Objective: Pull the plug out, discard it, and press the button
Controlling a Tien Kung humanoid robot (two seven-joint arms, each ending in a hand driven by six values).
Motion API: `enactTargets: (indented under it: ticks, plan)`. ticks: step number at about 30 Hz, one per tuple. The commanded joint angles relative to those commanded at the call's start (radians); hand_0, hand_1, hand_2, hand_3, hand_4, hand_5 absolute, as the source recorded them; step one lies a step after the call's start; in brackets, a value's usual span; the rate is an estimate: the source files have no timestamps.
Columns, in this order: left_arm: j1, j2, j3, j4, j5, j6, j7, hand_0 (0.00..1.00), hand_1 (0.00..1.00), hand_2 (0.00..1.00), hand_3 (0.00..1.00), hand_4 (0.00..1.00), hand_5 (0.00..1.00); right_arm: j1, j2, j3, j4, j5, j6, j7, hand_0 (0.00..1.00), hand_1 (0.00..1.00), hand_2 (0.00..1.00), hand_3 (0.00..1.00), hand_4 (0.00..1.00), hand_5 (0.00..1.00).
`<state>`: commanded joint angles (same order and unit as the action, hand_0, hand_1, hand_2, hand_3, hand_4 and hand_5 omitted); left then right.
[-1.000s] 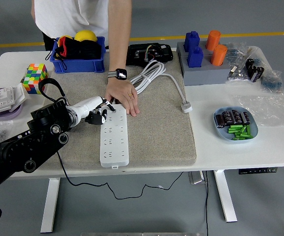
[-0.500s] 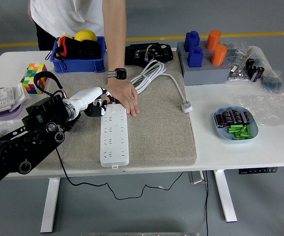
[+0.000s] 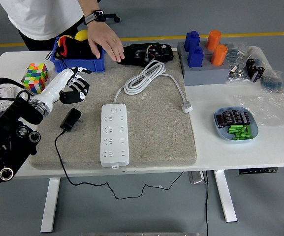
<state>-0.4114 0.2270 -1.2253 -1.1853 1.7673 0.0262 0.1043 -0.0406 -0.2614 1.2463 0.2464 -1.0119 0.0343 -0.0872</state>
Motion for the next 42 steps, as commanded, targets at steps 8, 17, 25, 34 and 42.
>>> enactTargets:
  ticks: [8, 17, 25, 34, 42]
  plan:
    - [0.081, -0.016, -0.177, -0.007, 0.021, 0.017, -0.020, 0.945, 0.962, 0.923, 0.906, 0.818, 0.522, 0.005, -0.001, 0.005, -0.001, -0.003, -0.001, 0.001, 0.728, 0.678, 0.660, 0.642, 0.742, 0.583]
    - [0.126, -0.012, -0.310, -0.022, 0.009, 0.015, -0.036, 0.937, 0.939, 0.892, 0.896, 0.819, 0.549, 0.013, -0.004, 0.008, -0.002, -0.003, -0.002, 0.001, 0.728, 0.678, 0.660, 0.642, 0.742, 0.583]
    - [0.142, -0.023, -0.349, -0.032, 0.013, 0.007, -0.030, 0.910, 0.888, 0.833, 0.884, 0.798, 0.554, 0.015, -0.002, 0.009, 0.000, -0.004, -0.001, 0.000, 0.728, 0.677, 0.660, 0.642, 0.742, 0.583]
    - [0.162, -0.020, -0.373, -0.039, 0.007, 0.009, -0.038, 0.903, 0.876, 0.826, 0.878, 0.794, 0.549, 0.014, -0.004, 0.006, -0.001, -0.005, -0.002, 0.000, 0.728, 0.678, 0.660, 0.643, 0.742, 0.583]
    - [0.164, -0.016, -0.383, -0.044, -0.009, 0.035, -0.097, 0.881, 0.842, 0.795, 0.857, 0.785, 0.523, 0.017, -0.006, -0.003, 0.001, -0.002, -0.001, 0.001, 0.728, 0.678, 0.660, 0.643, 0.742, 0.584]
